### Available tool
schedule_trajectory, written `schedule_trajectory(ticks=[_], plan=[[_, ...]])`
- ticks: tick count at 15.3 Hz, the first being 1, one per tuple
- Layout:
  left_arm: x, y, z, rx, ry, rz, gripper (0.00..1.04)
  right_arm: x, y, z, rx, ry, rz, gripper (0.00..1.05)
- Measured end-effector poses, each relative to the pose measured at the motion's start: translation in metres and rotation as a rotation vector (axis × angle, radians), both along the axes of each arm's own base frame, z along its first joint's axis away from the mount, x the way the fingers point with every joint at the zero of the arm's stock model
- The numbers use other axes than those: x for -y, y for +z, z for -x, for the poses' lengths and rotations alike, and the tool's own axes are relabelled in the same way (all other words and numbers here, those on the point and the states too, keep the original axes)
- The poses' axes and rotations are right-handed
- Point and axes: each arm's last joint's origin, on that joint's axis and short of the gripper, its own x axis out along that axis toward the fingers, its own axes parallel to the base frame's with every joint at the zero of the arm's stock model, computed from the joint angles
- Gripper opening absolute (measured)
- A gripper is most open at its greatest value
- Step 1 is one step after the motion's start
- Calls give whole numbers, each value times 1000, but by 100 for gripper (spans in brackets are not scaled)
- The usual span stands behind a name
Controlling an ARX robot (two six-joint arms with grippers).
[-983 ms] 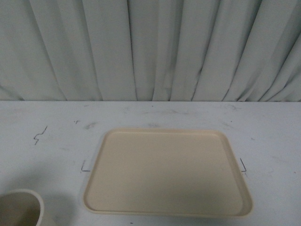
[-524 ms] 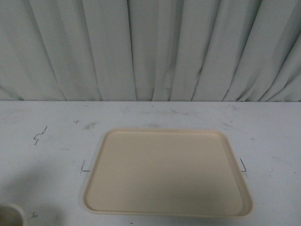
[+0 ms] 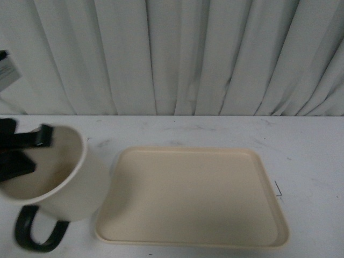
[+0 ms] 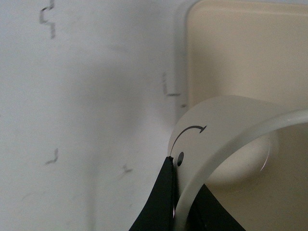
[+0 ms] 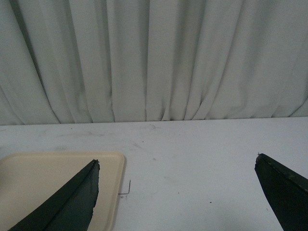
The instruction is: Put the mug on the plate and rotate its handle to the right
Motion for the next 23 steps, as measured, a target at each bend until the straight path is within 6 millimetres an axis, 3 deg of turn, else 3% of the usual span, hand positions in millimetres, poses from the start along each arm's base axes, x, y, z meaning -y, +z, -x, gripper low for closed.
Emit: schedule_trajectory(ticks=[4,6,14,18,21,23], plan=[[77,-11,-57,-28,-165,11,3,0,0,0,0,0,0,98],[102,-21,-72,-52,-205,-8,3,0,0,0,0,0,0,98],[134,-64,-93,-167,-227,-111,3,0,0,0,0,0,0,98],[147,-63,-88,-164,-260,-110,3,0,0,0,0,0,0,98],[148,-62,-87,-155,-262,-111,30,0,0,0,0,0,0,98],[145,-55,-86,-134,-258,-102,57,0,0,0,0,0,0,98]])
